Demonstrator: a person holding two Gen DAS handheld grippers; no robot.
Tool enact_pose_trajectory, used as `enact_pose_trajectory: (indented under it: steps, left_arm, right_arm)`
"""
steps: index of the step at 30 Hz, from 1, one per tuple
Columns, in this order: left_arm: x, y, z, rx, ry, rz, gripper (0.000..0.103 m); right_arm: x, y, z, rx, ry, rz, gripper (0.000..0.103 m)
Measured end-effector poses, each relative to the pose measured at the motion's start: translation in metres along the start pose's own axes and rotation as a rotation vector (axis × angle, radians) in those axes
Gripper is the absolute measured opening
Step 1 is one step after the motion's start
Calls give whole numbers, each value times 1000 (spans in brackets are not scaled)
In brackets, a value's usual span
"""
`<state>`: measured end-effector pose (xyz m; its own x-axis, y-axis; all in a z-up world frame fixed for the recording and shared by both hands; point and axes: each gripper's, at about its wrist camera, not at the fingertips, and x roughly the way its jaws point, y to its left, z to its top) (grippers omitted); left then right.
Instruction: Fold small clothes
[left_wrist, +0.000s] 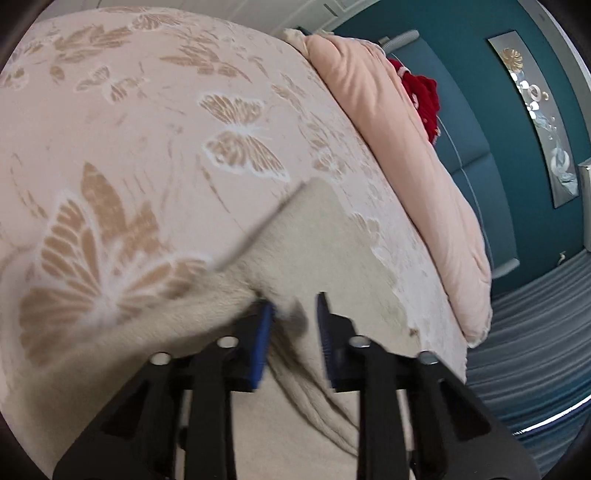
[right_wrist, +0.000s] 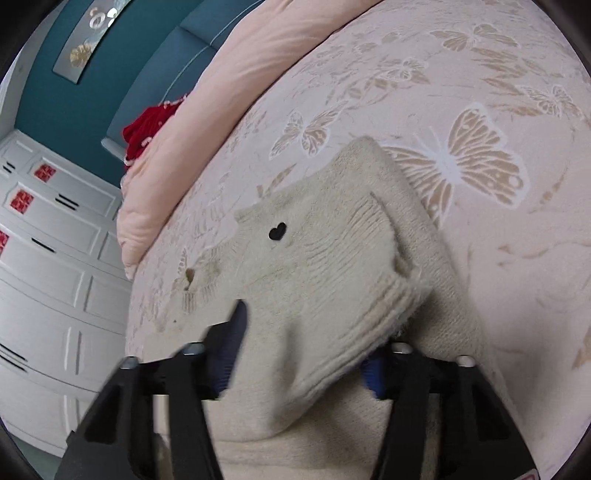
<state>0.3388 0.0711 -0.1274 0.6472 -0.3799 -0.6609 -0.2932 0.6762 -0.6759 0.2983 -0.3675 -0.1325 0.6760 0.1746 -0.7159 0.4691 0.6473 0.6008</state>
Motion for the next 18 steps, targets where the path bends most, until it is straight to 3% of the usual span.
enact_pose_trajectory:
  steps: [1, 2, 5, 7, 8, 9, 12, 13, 16, 17, 18]
  left_arm:
    - [2, 6, 3, -4, 3, 7, 10]
    - [3, 10, 4, 3, 2, 19, 9]
    - [-8, 13, 2, 86, -77, 54, 9]
    - [-14, 20, 0, 90, -118, 73, 9]
    - [-11, 27, 3, 69, -121, 69, 9]
    - [-8, 33, 3, 58, -105, 66, 9]
    - [-1, 37, 0, 102, -93, 78, 10]
    - [0, 36, -2, 124, -98, 78, 11]
    - [0, 38, -7, 168, -108, 73, 11]
    - [1, 41, -8, 176, -110, 67, 11]
    - [2, 42, -11, 182, -116, 56, 12]
  right_arm:
    - [4, 8, 1, -34, 35, -10, 9]
    - [-2, 18, 2, -71, 28, 44, 9]
    - [-48, 63, 5, -213, -83, 302, 8]
    - [-74, 73, 9, -251, -165, 417, 7]
    - [-73, 65, 10, -245, -172, 396, 7]
    - [-60, 52, 12, -236, -142, 321, 7]
    - [5, -1, 5, -203, 42, -19, 7]
    - [12, -12, 0, -181, 67, -28, 6]
    - [-10, -16, -4, -133, -27, 110, 6]
    - [-10, -18, -5, -138, -46, 103, 8]
    - [-4, -23, -5, -149, -37, 38, 9]
